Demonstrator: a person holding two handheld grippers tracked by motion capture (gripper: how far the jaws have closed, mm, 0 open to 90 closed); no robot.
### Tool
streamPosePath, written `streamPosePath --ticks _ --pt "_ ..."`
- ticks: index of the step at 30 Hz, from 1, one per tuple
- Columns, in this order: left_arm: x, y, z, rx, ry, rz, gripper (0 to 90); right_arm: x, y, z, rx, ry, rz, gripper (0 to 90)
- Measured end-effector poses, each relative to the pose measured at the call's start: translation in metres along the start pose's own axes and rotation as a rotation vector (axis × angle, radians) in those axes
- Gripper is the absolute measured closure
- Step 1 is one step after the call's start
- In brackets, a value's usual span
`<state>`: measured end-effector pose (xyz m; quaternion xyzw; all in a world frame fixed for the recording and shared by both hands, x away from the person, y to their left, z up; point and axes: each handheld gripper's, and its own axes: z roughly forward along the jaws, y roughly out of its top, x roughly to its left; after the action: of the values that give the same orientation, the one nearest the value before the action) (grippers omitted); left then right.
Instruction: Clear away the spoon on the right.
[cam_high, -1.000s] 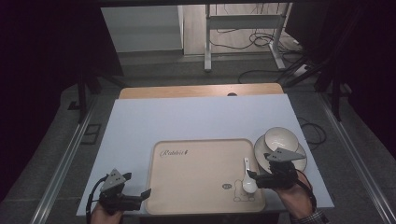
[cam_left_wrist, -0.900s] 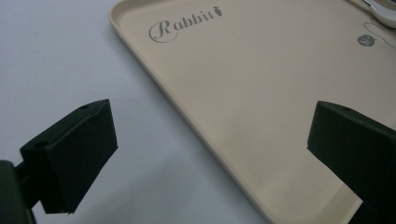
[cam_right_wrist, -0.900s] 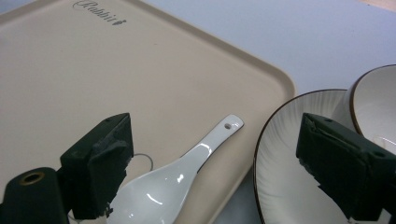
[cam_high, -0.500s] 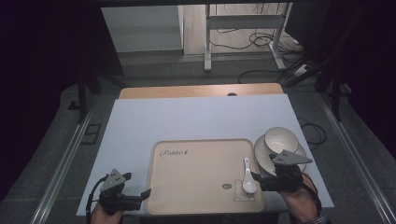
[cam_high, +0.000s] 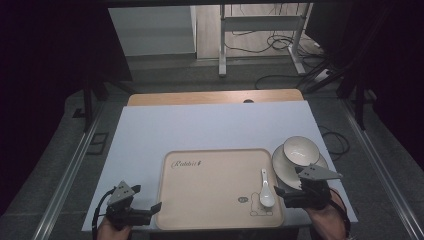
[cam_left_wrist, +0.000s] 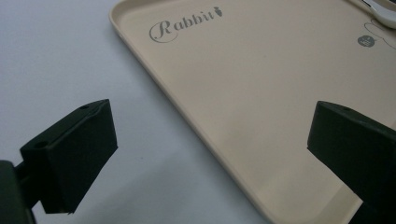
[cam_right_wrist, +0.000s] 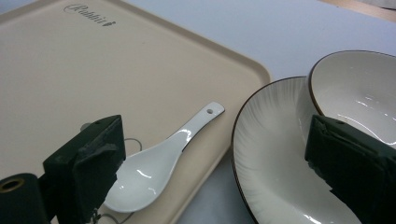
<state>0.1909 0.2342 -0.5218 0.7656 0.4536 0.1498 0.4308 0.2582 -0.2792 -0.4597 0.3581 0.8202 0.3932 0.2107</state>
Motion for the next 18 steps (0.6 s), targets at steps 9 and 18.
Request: streamPosePath --ticks 9,18 --pt "0.000 0.000 0.000 0.000 0.001 0.000 1.2 -0.001 -0.006 -0.004 0.002 -0.013 0.000 2.5" --pt "0.000 0.000 0.000 -0.001 0.000 -0.001 1.2 -0.002 -0.013 -0.008 0.002 -0.016 0.012 1.0"
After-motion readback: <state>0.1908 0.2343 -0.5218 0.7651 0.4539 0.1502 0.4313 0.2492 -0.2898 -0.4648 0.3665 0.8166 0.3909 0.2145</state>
